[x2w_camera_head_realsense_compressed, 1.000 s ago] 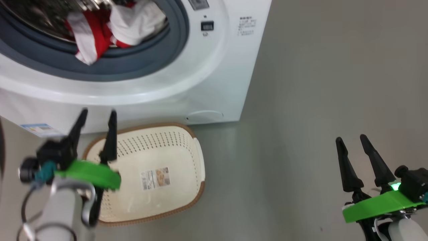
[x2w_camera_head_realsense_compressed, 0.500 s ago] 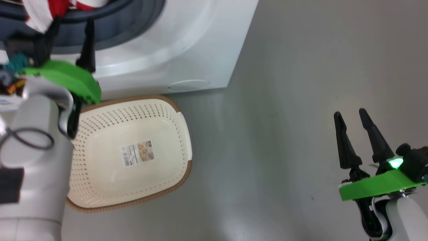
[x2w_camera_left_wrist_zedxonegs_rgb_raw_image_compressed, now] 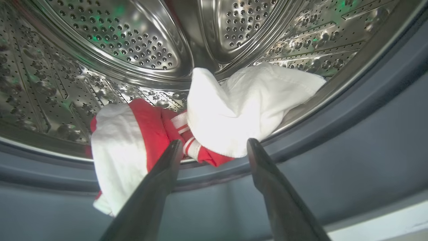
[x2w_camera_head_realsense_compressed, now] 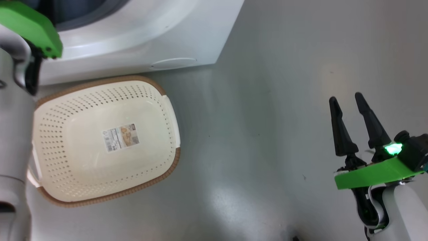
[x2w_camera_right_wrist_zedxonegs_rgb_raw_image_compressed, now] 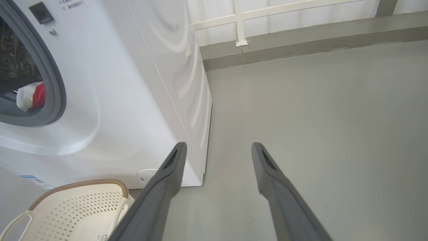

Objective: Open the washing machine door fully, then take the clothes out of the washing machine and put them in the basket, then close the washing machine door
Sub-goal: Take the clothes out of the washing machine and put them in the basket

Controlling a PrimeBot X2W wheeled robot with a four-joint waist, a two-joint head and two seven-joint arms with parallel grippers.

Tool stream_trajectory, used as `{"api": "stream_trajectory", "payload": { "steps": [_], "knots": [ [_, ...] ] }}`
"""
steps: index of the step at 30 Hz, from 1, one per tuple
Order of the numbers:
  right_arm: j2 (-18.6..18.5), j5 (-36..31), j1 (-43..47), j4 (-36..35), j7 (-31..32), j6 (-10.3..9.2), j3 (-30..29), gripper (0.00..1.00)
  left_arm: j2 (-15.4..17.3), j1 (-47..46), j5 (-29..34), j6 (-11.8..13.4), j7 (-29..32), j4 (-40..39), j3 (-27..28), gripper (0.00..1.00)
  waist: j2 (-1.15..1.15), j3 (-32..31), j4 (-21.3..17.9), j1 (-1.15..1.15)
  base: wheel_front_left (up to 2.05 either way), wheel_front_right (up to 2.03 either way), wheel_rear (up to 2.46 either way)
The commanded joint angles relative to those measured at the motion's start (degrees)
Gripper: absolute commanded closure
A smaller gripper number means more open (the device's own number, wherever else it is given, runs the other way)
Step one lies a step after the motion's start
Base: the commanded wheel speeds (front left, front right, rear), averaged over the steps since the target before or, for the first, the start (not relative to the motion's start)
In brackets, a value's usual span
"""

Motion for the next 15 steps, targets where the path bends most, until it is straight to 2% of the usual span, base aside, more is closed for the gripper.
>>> {"api": "stream_trajectory", "payload": {
  "steps": [1, 15],
  "knots": [
    [-0.12, -0.28, -0.38, -1.59, -0.37, 0.37, 1.09, 0.00, 3.13, -1.85, -0.17, -0.32, 0.06, -0.33, 0.11, 0.00, 0.00, 1.52, -1.08, 0.00, 0.00, 0.00, 0.00],
    [0.37, -0.19, -1.67, -2.73, -0.37, 0.37, 1.61, 0.00, 5.87, -9.97, -2.06, -0.32, 0.01, 5.39, -3.35, 0.00, 0.00, 5.70, -3.65, 0.00, 0.00, 0.00, 0.00]
  ]
}}
